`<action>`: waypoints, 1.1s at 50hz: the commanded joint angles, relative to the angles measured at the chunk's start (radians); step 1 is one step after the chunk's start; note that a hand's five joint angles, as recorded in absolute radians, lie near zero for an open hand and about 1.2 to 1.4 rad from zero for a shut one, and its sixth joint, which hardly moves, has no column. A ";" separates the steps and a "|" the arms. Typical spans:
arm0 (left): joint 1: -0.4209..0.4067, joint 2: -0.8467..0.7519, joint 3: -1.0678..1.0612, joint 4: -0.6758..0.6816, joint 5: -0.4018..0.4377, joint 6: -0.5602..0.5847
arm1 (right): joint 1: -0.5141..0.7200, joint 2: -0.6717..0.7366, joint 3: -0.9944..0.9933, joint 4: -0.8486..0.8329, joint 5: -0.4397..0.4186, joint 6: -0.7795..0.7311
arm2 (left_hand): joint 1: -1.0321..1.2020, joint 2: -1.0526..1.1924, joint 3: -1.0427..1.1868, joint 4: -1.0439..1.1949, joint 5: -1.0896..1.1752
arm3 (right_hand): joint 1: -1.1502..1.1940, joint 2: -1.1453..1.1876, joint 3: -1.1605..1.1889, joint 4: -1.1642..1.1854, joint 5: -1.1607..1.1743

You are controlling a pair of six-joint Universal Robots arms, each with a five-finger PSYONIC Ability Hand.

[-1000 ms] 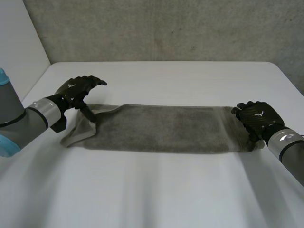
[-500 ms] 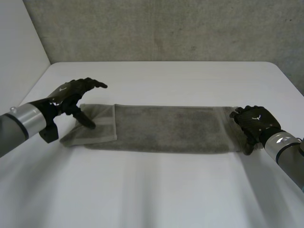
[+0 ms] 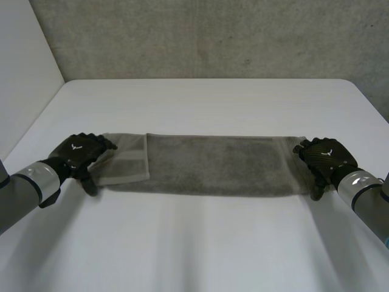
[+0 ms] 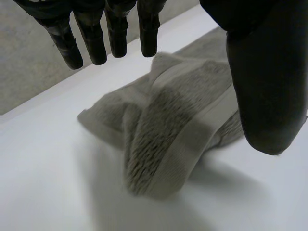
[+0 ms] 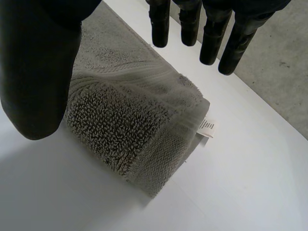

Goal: Fold the towel.

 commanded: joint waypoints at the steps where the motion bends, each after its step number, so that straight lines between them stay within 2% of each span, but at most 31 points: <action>1: 0.006 -0.019 -0.002 0.003 -0.047 -0.012 | 0.000 0.000 -0.001 -0.002 0.000 0.000 | -0.037 -0.012 -0.051 -0.059 0.001 | -0.066 -0.070 -0.042 -0.076 -0.060; 13: -0.019 -0.082 0.018 0.075 -0.119 -0.015 | 0.001 0.011 -0.001 -0.002 0.000 0.000 | 0.060 0.084 -0.051 -0.059 0.098 | -0.066 -0.070 -0.042 -0.076 -0.060; 16: -0.026 -0.094 0.038 0.089 -0.119 -0.017 | 0.001 0.012 -0.001 0.000 0.000 0.000 | 0.140 0.164 -0.051 -0.059 0.177 | -0.066 -0.070 -0.042 -0.076 -0.060; 18: -0.026 -0.102 0.061 0.093 -0.120 -0.024 | 0.001 0.012 -0.001 0.000 0.000 0.000 | 0.306 0.330 -0.051 -0.059 0.344 | -0.066 -0.070 -0.042 -0.076 -0.060; 19: -0.026 -0.102 0.061 0.093 -0.120 -0.024 | 0.001 0.012 -0.001 -0.002 0.000 0.000 | 0.307 0.331 -0.051 -0.059 0.345 | -0.066 -0.070 -0.042 -0.076 -0.060; 21: -0.025 -0.103 0.080 0.093 -0.119 -0.050 | 0.001 0.012 -0.001 0.000 0.000 -0.001 | 0.503 0.527 -0.051 -0.059 0.541 | -0.066 -0.070 -0.042 -0.076 -0.060; 23: -0.022 -0.103 0.089 0.093 -0.119 -0.070 | 0.001 0.014 -0.001 -0.002 -0.002 -0.001 | 0.518 0.542 -0.051 -0.059 0.556 | -0.066 -0.070 -0.042 -0.076 -0.060; 26: -0.017 -0.103 0.109 0.093 -0.119 -0.131 | 0.001 0.021 -0.003 -0.002 -0.003 -0.001 | 0.530 0.554 -0.051 -0.059 0.568 | 0.062 0.058 -0.042 -0.076 0.068; 27: -0.017 -0.103 0.109 0.093 -0.119 -0.132 | 0.001 0.026 -0.003 -0.006 -0.003 -0.001 | 0.530 0.554 -0.051 -0.059 0.568 | 0.184 0.180 -0.042 -0.076 0.190; 28: -0.012 -0.102 0.119 0.092 -0.119 -0.165 | 0.001 0.026 -0.003 -0.006 -0.003 -0.001 | 0.545 0.569 -0.051 -0.059 0.582 | 0.185 0.181 -0.042 -0.076 0.191; 30: -0.011 -0.102 0.130 0.089 -0.117 -0.196 | 0.001 0.029 -0.003 -0.023 -0.006 -0.001 | 0.551 0.575 -0.051 -0.059 0.588 | 0.606 0.602 -0.042 -0.076 0.612; 31: -0.009 -0.103 0.142 0.083 -0.117 -0.216 | 0.001 0.029 -0.003 -0.023 -0.006 -0.001 | 0.551 0.575 -0.051 -0.059 0.588 | 0.608 0.604 -0.042 -0.076 0.614; 33: -0.009 -0.106 0.152 0.081 -0.117 -0.228 | 0.001 0.029 -0.003 -0.041 -0.008 0.000 | 0.551 0.575 -0.051 -0.059 0.588 | 0.950 0.946 -0.042 -0.076 0.956; 34: -0.009 -0.109 0.156 0.078 -0.117 -0.230 | 0.001 0.029 -0.003 -0.041 -0.008 0.000 | 0.551 0.575 -0.051 -0.059 0.588 | 0.952 0.948 -0.042 -0.076 0.958; 35: -0.009 -0.109 0.156 0.078 -0.117 -0.230 | 0.001 0.031 -0.004 -0.047 -0.006 0.000 | 0.551 0.575 -0.051 -0.059 0.588 | 1.111 1.108 -0.042 -0.076 1.117; 43: -0.002 -0.160 0.205 0.076 -0.120 -0.236 | 0.000 0.031 -0.007 -0.055 -0.009 0.000 | 0.551 0.575 -0.051 -0.059 0.588 | 1.156 1.152 -0.042 -0.076 1.162; 45: 0.021 -0.172 0.230 0.066 -0.120 -0.236 | -0.003 0.031 -0.007 -0.055 -0.009 0.000 | 0.626 0.651 -0.051 -0.059 0.664 | 1.156 1.152 -0.042 -0.076 1.162; 55: 0.035 -0.178 0.281 0.043 -0.120 -0.239 | -0.040 0.020 -0.007 -0.048 -0.009 0.000 | 0.677 0.701 -0.051 -0.059 0.714 | 1.156 1.152 -0.042 -0.076 1.162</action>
